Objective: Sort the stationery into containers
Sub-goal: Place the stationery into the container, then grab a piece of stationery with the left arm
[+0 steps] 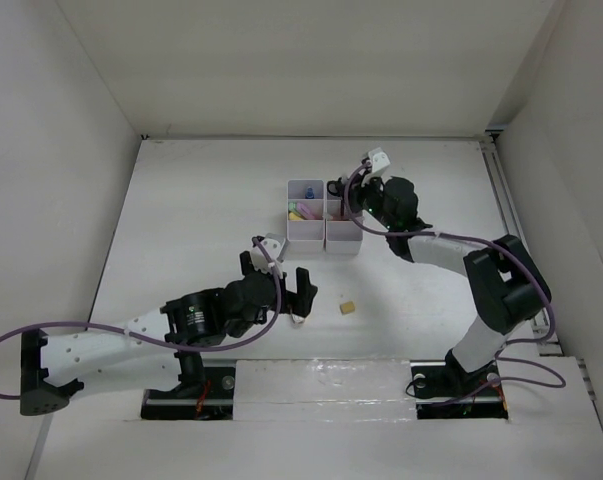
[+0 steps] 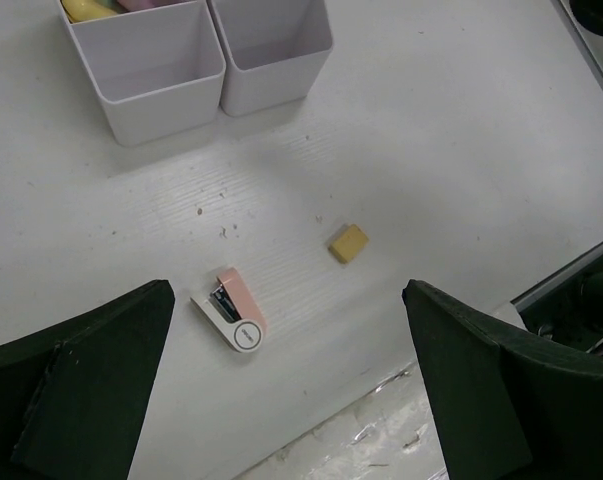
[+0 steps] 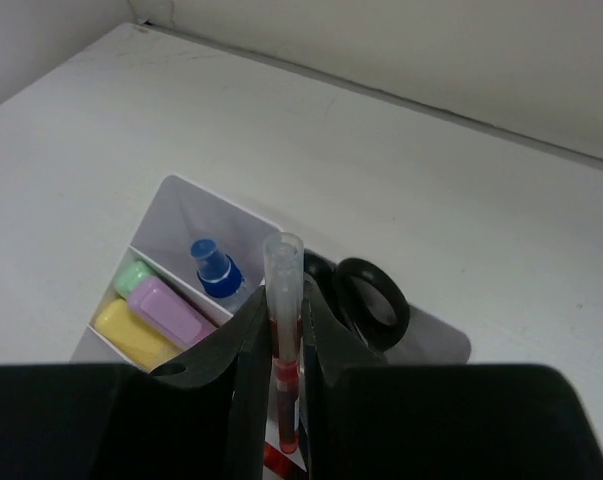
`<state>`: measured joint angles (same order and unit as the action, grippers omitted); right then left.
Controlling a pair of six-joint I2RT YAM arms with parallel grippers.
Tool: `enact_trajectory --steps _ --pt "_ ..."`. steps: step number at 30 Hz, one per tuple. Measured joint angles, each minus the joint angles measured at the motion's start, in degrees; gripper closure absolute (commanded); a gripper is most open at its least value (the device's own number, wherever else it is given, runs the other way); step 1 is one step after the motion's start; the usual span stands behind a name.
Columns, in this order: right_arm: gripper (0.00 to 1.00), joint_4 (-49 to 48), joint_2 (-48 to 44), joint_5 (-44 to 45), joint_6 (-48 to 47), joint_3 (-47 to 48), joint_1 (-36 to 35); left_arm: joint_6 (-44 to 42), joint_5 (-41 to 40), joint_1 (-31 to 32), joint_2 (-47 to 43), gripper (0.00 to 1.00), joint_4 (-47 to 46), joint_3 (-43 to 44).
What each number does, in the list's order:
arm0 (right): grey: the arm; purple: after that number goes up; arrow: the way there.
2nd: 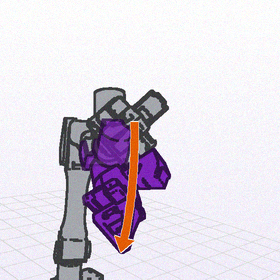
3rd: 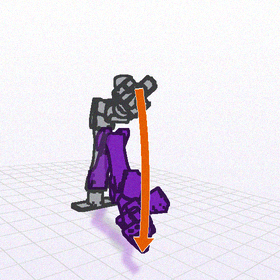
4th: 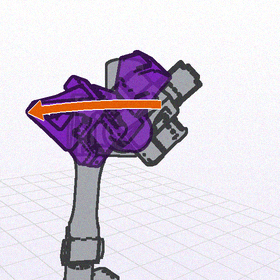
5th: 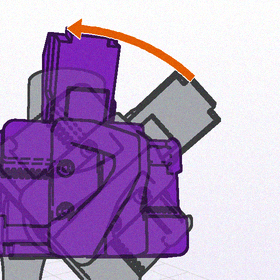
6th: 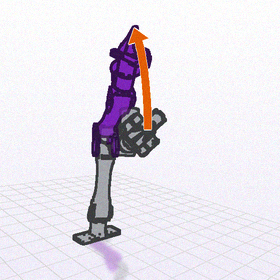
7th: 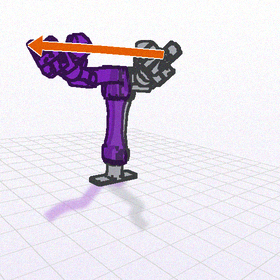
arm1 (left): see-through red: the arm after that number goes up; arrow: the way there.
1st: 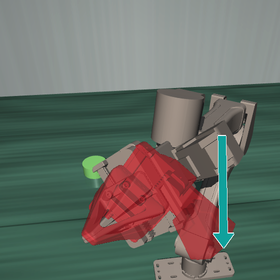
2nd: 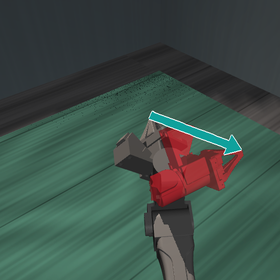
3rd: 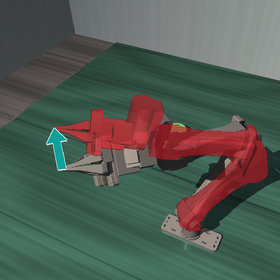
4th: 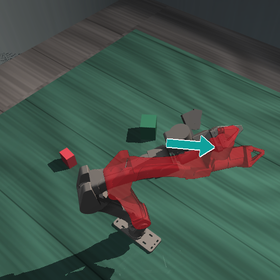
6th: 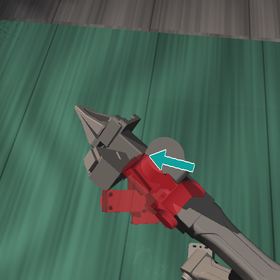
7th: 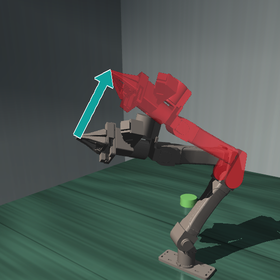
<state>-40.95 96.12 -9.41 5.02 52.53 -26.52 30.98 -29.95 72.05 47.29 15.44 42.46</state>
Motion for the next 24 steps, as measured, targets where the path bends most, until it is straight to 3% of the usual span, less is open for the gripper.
enact_trajectory --steps 1,5,8,9,10,15,24 --pt "0.94 -0.35 0.17 0.02 -0.13 -0.68 0.00 -0.02 0.02 0.00 -0.02 0.01 -0.11 0.00" --pt "0.31 -1.38 0.26 0.09 -0.09 -3.02 0.00 -0.31 0.00 0.00 -0.28 0.01 -0.22 -0.02" --pt "0.25 -3.54 -0.11 -0.04 0.20 -5.20 0.00 0.07 -0.68 0.00 -0.57 0.01 -0.17 -0.02" --pt "0.04 -4.28 -0.59 -0.26 0.66 -6.27 0.00 0.66 -1.14 0.00 -0.59 0.01 -0.11 -0.02" --pt "0.00 -5.55 -1.05 -0.50 1.09 -7.21 0.00 1.38 -1.73 0.00 -0.61 0.01 0.04 -0.02" --pt "0.00 -7.80 -7.87 -0.70 3.19 -13.05 -0.46 5.97 -4.42 0.00 -0.50 0.01 1.77 -0.50" --pt "0.00 -4.24 -29.64 5.42 5.92 -14.43 -6.12 20.17 -7.19 0.00 5.99 0.01 7.74 -0.50"
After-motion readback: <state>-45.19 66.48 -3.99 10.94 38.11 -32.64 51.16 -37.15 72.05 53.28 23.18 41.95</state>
